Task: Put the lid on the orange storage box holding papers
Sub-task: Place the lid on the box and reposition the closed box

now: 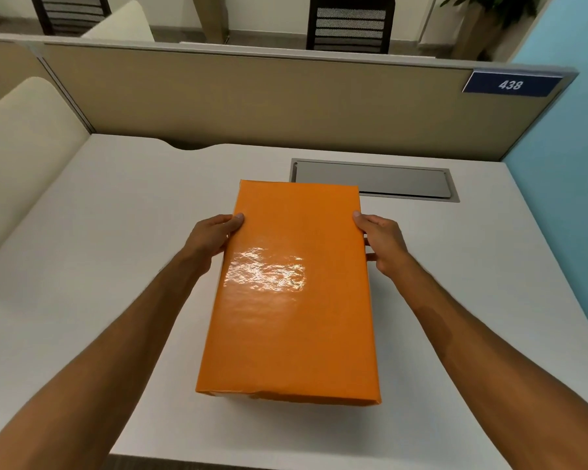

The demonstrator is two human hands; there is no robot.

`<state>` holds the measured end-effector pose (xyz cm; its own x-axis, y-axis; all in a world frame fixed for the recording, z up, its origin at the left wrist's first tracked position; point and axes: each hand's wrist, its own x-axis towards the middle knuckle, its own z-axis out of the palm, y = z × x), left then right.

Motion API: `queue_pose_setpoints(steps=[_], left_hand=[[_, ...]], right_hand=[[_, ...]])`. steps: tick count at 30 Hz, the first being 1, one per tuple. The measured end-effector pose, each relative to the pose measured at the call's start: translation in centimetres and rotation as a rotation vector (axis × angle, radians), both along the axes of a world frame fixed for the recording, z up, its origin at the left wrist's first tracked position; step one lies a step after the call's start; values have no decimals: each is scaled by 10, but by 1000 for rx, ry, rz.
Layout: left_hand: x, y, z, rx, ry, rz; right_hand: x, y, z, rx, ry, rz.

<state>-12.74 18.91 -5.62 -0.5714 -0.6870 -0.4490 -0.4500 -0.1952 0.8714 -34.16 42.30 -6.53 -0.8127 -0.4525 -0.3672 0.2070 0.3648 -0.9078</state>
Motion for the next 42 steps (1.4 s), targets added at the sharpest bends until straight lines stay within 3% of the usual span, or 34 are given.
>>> queue_pose_setpoints(steps=[12, 18, 29, 42], left_hand=[[-2, 10, -1, -38, 13, 50], [5, 24, 9, -130, -59, 13], [87, 64, 6, 14, 17, -209], [100, 90, 0, -54, 68, -95]], right_hand=[[5, -6, -3, 98, 140, -8], [15, 10, 7, 137, 62, 90], [73, 80, 4, -45, -83, 180], [107, 84, -6, 49, 100, 20]])
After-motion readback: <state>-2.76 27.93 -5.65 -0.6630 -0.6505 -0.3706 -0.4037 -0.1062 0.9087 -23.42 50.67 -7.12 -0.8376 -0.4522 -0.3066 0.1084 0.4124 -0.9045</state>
